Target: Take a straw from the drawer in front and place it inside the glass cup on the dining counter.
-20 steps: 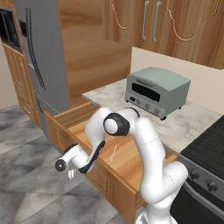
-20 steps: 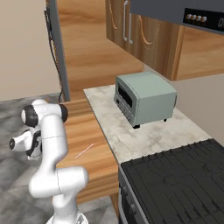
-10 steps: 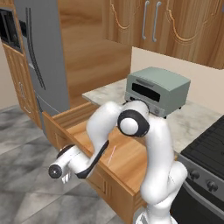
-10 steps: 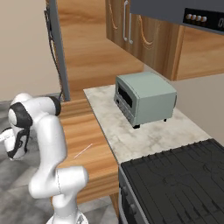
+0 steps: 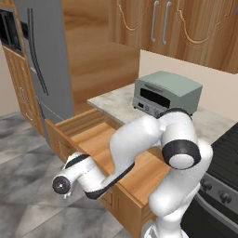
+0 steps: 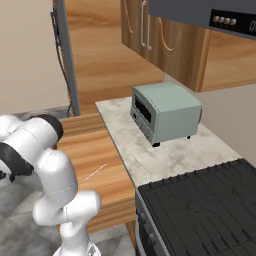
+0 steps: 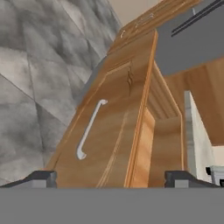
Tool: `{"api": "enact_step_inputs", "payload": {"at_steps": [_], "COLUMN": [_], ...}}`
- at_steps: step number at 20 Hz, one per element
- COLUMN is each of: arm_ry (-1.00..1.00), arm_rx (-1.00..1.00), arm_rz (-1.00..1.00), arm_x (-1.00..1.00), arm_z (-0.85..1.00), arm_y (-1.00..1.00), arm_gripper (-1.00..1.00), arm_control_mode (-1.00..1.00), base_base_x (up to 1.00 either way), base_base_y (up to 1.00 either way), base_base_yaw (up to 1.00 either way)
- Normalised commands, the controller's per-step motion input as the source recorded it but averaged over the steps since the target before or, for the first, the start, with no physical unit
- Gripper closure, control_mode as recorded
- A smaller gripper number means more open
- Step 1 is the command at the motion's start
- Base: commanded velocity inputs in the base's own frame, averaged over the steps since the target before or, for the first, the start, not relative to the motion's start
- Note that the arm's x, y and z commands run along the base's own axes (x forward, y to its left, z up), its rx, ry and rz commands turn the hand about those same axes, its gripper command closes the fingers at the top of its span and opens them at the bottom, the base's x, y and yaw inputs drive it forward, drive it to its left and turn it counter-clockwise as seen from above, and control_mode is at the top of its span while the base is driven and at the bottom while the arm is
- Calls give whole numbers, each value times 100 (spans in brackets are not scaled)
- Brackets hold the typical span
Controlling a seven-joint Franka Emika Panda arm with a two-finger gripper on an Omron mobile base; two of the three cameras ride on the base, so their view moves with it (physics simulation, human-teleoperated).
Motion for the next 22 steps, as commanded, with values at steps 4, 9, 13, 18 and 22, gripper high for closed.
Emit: {"api": "enact_step_inputs", "payload": {"at_steps": [4, 9, 13, 18, 22], "arm_ry": [3, 4, 13, 21, 31], "arm_rx": [16, 21, 37, 41, 34], "arm_rz": [-12, -12, -12, -17, -20], "arm_x": [-30, -28, -33, -48, -34], "arm_z": [100, 100, 100, 98, 38], "arm_y": [-8, -35, -72, -91, -100], "arm_gripper": [-100, -100, -100, -100, -100], "arm_control_mode": [-100, -100, -100, -100, -100], "base_base_x": [0, 0, 0, 0, 0], "base_base_y": [0, 0, 0, 0, 0], "base_base_yaw": [0, 0, 0, 0, 0]}}
